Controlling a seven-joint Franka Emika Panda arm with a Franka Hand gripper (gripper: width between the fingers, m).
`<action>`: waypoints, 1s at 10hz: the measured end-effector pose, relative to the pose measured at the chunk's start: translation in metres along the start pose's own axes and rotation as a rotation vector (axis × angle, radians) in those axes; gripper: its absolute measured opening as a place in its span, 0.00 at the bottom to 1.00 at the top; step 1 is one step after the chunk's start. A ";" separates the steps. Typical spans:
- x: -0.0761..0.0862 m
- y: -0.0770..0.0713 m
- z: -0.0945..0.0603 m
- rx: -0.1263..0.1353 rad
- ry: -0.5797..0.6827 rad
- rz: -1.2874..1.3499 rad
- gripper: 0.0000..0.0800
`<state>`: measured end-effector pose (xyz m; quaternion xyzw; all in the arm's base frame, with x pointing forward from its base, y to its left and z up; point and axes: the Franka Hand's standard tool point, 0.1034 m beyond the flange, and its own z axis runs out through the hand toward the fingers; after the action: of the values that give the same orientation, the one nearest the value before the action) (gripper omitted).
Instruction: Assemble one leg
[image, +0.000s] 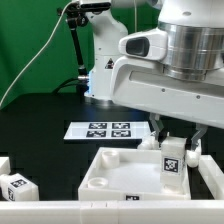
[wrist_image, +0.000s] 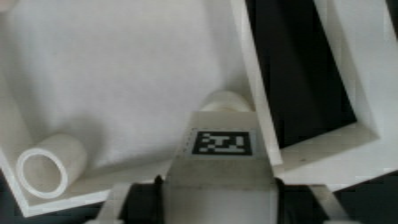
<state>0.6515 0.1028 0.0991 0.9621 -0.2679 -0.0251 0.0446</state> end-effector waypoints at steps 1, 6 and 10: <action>0.000 0.000 0.000 0.005 0.002 0.075 0.36; -0.007 -0.010 0.001 0.043 -0.039 0.688 0.36; -0.008 -0.012 0.001 0.055 -0.060 0.779 0.46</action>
Offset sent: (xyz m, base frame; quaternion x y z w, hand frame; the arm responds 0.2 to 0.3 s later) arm -0.0122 -0.0041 -0.0105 0.0351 -0.0494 0.2880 0.9557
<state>0.6507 0.1168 0.0967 0.7880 -0.6148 -0.0275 0.0171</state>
